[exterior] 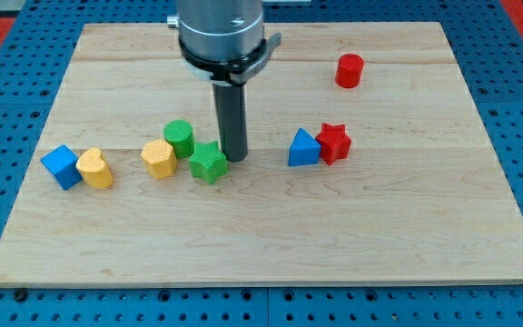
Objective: Push the red star into the green star
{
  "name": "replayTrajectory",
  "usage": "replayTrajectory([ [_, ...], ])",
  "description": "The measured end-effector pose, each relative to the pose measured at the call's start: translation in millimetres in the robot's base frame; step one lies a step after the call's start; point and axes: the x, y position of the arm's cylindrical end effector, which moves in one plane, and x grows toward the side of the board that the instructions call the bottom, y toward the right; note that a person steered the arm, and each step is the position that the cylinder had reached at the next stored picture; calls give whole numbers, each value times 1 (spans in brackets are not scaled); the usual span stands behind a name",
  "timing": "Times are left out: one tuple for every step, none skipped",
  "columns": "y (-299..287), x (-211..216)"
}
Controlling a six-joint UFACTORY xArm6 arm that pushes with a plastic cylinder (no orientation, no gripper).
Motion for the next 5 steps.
replayTrajectory([
  [33, -10],
  [43, -57],
  [146, -50],
  [142, -22],
  [84, -13],
])
